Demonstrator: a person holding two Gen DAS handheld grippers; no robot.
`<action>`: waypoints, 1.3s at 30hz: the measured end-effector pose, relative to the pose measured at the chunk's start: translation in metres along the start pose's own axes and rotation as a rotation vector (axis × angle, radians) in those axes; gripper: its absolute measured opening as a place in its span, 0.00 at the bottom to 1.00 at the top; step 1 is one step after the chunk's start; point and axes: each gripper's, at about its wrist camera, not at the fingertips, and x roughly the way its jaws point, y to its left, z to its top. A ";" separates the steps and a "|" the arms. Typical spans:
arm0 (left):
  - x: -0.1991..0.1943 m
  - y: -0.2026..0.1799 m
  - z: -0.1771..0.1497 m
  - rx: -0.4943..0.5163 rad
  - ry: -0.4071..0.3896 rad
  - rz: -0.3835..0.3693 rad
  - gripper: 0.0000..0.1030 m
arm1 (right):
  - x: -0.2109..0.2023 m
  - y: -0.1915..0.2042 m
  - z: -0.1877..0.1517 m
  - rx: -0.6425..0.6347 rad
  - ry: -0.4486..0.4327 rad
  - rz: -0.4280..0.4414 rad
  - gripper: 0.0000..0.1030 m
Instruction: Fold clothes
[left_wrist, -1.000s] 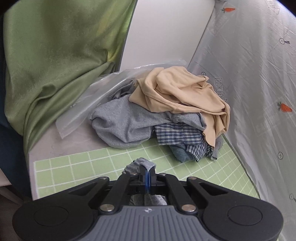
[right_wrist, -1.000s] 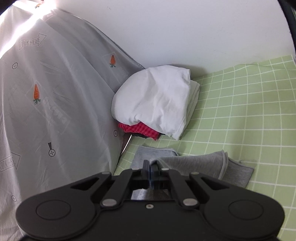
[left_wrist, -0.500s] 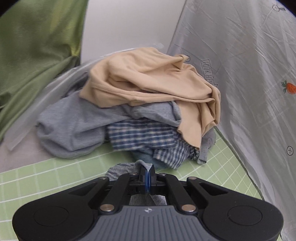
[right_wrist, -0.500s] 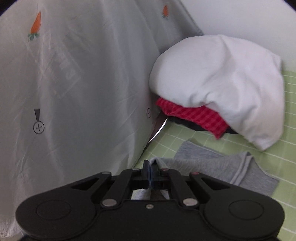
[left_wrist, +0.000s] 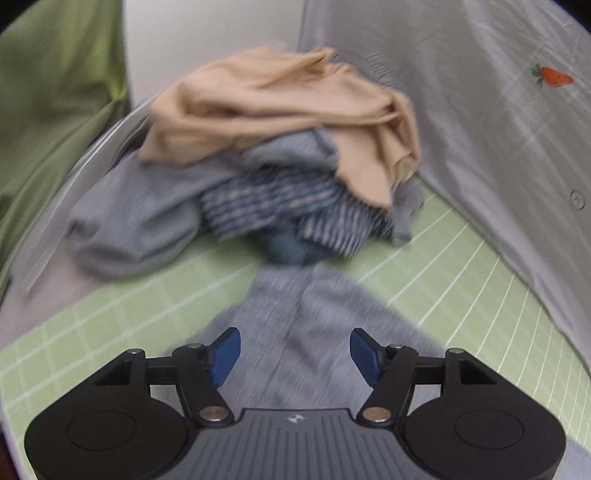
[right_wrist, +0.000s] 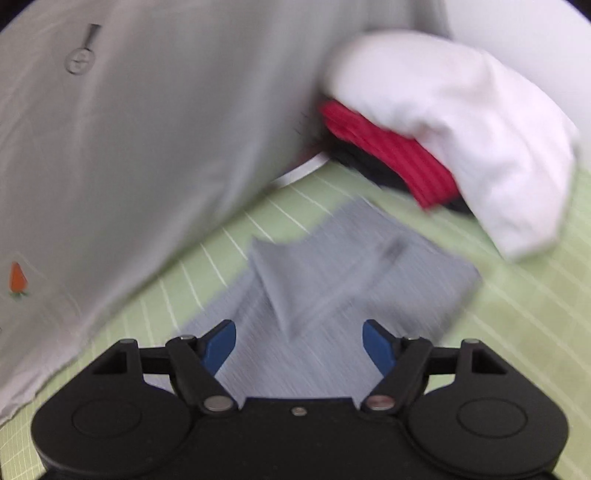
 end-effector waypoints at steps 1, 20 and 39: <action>-0.003 0.004 -0.008 -0.015 0.017 0.014 0.65 | -0.002 -0.011 -0.007 0.026 0.017 -0.014 0.74; 0.012 -0.019 -0.066 -0.019 0.121 0.010 0.10 | 0.021 -0.009 -0.036 -0.079 0.072 -0.103 0.08; 0.007 0.035 -0.046 0.050 0.080 0.009 0.11 | -0.085 -0.090 -0.125 -0.001 0.163 -0.098 0.06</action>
